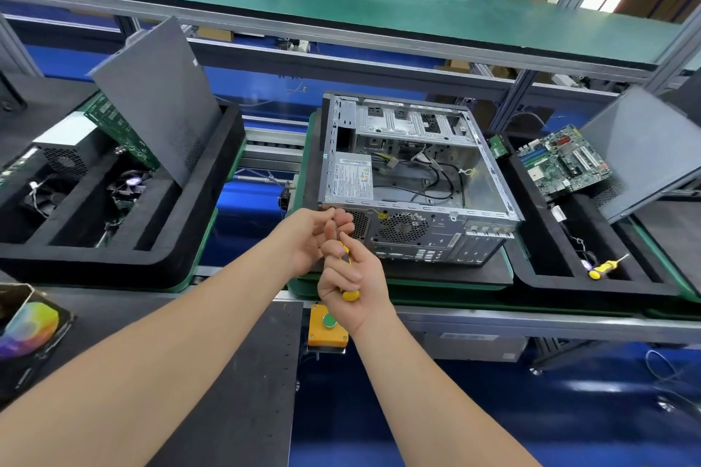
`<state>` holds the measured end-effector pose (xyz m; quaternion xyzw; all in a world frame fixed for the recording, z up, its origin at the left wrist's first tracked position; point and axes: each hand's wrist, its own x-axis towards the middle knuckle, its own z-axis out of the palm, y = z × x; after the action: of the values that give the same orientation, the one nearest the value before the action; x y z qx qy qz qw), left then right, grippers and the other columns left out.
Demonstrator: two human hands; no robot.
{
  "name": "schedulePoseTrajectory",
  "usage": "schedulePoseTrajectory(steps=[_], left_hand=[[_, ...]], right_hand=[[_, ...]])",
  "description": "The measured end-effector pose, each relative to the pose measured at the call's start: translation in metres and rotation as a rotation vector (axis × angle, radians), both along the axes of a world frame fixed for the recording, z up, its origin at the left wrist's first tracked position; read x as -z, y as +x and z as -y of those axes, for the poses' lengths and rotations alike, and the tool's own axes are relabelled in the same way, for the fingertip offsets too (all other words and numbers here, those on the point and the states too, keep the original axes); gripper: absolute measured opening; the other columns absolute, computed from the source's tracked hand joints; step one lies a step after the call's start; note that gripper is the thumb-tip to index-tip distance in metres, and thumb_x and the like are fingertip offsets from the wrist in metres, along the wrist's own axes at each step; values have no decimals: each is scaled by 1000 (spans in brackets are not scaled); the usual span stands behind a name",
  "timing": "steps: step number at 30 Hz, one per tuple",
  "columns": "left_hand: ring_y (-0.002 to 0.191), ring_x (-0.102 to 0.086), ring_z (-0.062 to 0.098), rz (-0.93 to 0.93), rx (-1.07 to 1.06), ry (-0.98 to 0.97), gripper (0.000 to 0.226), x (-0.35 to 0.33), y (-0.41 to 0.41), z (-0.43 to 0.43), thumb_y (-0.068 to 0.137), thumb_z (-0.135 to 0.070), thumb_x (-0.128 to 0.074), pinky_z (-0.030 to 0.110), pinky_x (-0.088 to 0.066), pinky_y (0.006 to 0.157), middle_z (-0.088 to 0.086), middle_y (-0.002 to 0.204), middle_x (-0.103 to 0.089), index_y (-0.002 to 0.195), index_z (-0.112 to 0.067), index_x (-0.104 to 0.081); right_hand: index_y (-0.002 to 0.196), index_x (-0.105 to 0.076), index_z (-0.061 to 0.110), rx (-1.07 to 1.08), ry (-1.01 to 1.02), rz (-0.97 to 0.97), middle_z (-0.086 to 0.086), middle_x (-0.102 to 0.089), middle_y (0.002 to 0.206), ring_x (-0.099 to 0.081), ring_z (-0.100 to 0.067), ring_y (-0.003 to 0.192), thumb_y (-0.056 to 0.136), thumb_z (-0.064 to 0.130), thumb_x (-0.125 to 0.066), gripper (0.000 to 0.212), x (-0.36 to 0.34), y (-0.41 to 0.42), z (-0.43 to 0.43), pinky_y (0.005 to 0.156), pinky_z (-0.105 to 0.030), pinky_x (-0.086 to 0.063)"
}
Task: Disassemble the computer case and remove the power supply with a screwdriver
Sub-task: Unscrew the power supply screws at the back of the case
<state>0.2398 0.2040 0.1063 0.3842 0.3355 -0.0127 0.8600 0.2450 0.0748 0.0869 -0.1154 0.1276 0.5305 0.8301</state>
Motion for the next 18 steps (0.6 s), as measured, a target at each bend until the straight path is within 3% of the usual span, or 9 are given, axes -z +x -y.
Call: schedulePoseTrajectory(steps=[3,7,9,12,15,18], left_hand=[[99,-72,22,-21,9,75,33,-1,0,-1,99,-17,-54,42,-48,110,10,111,-76,125,-2,-66],[86,-74,20,-56,9,100,30,-6,2,-3,97,-19,-56,33,-59,84,10,107,-77,118,-2,-69],[86,-75,19,-62,19,106,27,-6,3,-3,97,-20,-60,31,-59,85,9,105,-78,115,-3,-70],[89,-74,15,-57,38,114,22,-2,4,-3,98,-24,-62,35,-52,100,2,103,-79,111,-9,-71],[83,-75,12,-46,49,126,21,3,4,-2,99,-27,-61,35,-55,84,-1,102,-79,112,-13,-71],[85,-75,16,-37,26,106,22,6,5,-1,99,-24,-61,37,-56,84,1,102,-79,114,-10,-70]], right_hand=[[94,-64,4,-5,-221,190,-2,-53,66,-38,-7,34,98,17,-57,15,-3,3,-6,29,-18,-29],[101,-71,4,-30,-533,432,-7,-61,67,-48,-11,42,104,17,-56,20,-5,4,-11,36,-20,-38],[95,-72,2,-37,-667,546,-13,-64,67,-53,-15,45,100,14,-58,19,-8,3,-12,39,-23,-42],[85,-71,-4,-19,-963,908,-19,-70,69,-62,-25,47,99,12,-52,28,-10,3,-10,46,-35,-55],[75,-71,0,-29,-1248,1327,-15,-71,62,-71,-27,49,101,14,-50,36,-11,4,-8,54,-46,-64],[75,-68,9,-32,-1425,1531,-16,-71,72,-74,-31,66,98,16,-50,31,-14,6,-10,54,-43,-63]])
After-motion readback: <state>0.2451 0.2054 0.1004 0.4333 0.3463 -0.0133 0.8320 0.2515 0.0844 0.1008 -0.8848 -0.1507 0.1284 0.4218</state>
